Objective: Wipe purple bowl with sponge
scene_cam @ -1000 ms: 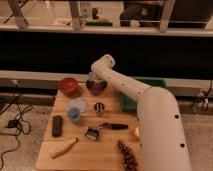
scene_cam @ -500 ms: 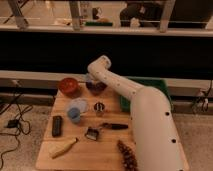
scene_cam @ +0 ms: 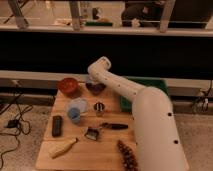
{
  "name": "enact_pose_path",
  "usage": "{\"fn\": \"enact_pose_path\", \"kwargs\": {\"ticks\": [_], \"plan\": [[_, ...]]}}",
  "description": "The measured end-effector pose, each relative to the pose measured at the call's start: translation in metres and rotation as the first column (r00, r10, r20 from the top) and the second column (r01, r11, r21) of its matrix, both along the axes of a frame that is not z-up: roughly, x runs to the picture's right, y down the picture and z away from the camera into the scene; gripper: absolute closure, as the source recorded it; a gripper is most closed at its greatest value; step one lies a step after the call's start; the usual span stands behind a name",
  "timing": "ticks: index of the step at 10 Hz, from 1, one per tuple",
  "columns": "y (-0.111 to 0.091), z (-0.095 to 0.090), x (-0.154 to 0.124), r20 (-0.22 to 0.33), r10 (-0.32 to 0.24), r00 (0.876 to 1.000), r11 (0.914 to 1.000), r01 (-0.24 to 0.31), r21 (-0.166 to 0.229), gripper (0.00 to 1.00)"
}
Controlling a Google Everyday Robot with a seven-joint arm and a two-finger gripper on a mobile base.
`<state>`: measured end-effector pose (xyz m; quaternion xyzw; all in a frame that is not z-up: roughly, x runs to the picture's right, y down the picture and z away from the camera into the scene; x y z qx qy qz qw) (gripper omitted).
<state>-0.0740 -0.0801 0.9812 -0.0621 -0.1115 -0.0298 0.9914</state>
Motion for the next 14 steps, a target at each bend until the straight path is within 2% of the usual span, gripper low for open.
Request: {"fn": "enact_pose_path", "kwargs": {"ticks": [4, 9, 14], "plan": [[0.007, -0.013, 0.008, 0.009, 0.002, 1.000, 1.0000, -0.002, 0.009, 1.00], [0.025, -0.028, 0.011, 0.035, -0.003, 0.999, 0.9999, 0.003, 0.010, 1.00], [0.027, -0.042, 0.020, 0.031, -0.009, 0.999, 0.9998, 0.009, 0.016, 1.00]]}}
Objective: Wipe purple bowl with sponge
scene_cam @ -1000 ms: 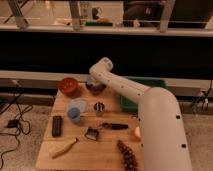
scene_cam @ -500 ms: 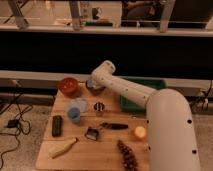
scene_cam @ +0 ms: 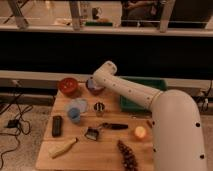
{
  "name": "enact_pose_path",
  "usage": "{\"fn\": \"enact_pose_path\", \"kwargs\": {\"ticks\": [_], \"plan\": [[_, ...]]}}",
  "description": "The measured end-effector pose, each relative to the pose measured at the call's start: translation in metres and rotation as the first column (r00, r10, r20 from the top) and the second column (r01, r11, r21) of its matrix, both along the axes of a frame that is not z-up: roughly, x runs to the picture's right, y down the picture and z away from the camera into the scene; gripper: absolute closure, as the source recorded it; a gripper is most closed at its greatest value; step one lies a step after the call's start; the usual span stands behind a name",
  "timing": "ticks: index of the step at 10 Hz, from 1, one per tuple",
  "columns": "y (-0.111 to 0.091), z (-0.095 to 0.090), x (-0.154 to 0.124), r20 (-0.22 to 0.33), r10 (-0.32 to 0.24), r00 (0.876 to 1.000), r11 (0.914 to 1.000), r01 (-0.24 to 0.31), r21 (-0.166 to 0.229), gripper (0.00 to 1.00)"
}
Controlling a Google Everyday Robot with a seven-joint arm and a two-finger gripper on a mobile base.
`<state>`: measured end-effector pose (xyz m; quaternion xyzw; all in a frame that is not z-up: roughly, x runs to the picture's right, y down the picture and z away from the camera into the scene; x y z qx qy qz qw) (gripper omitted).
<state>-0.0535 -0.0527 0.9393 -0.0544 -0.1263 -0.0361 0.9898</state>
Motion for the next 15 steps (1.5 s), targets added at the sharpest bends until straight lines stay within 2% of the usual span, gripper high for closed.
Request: {"fn": "enact_pose_path", "kwargs": {"ticks": [4, 8, 12, 15], "plan": [[-0.001, 0.000, 0.014, -0.034, 0.010, 0.999, 0.9999, -0.010, -0.004, 1.00], [-0.010, 0.015, 0.026, -0.072, 0.032, 0.997, 0.9994, -0.033, -0.013, 1.00], [-0.027, 0.032, 0.021, -0.093, 0.034, 0.995, 0.9993, -0.035, -0.013, 1.00], [-0.032, 0.039, 0.002, -0.082, 0.016, 0.997, 0.9998, -0.017, -0.014, 1.00]]}}
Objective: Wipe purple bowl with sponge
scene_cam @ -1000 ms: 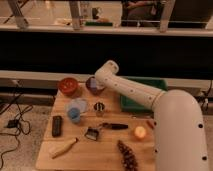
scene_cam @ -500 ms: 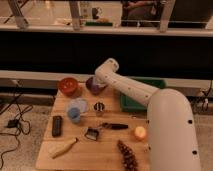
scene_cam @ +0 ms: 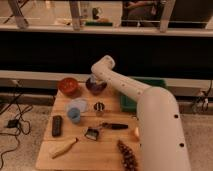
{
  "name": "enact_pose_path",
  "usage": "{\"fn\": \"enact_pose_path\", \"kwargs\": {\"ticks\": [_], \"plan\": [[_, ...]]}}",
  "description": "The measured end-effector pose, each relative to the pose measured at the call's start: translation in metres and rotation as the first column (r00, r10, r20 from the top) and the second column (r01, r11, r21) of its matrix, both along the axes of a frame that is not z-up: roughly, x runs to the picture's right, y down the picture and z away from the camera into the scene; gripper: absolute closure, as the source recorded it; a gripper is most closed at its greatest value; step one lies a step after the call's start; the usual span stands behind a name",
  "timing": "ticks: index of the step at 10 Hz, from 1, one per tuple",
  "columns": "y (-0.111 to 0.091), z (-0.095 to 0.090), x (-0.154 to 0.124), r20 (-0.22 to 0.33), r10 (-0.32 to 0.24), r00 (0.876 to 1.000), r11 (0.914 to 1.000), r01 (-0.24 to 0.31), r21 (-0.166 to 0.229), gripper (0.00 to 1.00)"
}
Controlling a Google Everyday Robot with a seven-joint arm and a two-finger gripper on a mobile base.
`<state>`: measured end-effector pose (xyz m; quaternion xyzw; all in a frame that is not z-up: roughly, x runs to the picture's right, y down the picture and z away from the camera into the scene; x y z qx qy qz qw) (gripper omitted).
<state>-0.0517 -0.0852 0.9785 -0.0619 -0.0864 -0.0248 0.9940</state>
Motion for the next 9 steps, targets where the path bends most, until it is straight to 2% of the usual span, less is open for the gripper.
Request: {"fn": "enact_pose_path", "kwargs": {"ticks": [2, 3, 6, 9], "plan": [[0.002, 0.000, -0.031, 0.032, -0.031, 0.999, 0.9995, 0.032, -0.002, 1.00], [0.003, 0.000, -0.036, 0.042, -0.041, 0.998, 0.9992, 0.041, -0.003, 1.00], [0.014, -0.003, -0.046, 0.072, -0.069, 0.995, 0.9974, 0.070, -0.013, 1.00], [0.025, -0.020, -0.040, 0.083, -0.073, 0.994, 0.9973, 0.074, -0.006, 1.00]]}}
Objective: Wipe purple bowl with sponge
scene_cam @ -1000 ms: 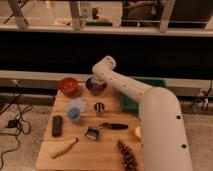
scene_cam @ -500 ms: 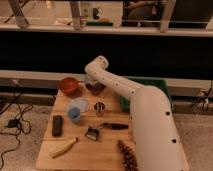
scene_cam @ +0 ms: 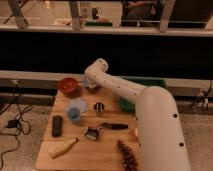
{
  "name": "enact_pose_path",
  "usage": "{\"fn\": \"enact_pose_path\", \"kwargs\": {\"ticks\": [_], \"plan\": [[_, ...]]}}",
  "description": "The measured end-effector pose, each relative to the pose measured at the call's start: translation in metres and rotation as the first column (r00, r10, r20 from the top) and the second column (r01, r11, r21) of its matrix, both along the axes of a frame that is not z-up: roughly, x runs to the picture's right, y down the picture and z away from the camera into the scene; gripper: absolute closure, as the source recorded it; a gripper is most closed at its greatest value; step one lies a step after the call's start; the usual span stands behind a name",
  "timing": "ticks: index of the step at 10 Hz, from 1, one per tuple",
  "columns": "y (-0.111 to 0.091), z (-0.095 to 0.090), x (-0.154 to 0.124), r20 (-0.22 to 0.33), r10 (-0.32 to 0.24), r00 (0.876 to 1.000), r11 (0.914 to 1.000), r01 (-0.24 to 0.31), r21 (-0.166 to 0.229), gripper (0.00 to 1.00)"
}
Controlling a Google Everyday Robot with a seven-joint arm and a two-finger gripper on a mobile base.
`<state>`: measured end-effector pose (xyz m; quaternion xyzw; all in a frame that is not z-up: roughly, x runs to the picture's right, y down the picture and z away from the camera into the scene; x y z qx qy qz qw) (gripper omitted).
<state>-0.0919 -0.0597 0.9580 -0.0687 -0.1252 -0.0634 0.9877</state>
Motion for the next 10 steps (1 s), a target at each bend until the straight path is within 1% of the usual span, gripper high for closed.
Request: {"fn": "enact_pose_path", "kwargs": {"ticks": [2, 5, 8, 10], "plan": [[0.002, -0.012, 0.004, 0.003, 0.001, 1.000, 1.0000, -0.001, 0.009, 1.00], [0.004, -0.023, 0.023, -0.011, 0.015, 1.000, 0.9997, -0.015, 0.020, 1.00], [0.001, -0.024, 0.057, -0.051, 0.045, 0.998, 0.9987, -0.043, 0.026, 1.00], [-0.001, -0.017, 0.064, -0.074, 0.060, 0.995, 0.9980, -0.059, 0.022, 1.00]]}}
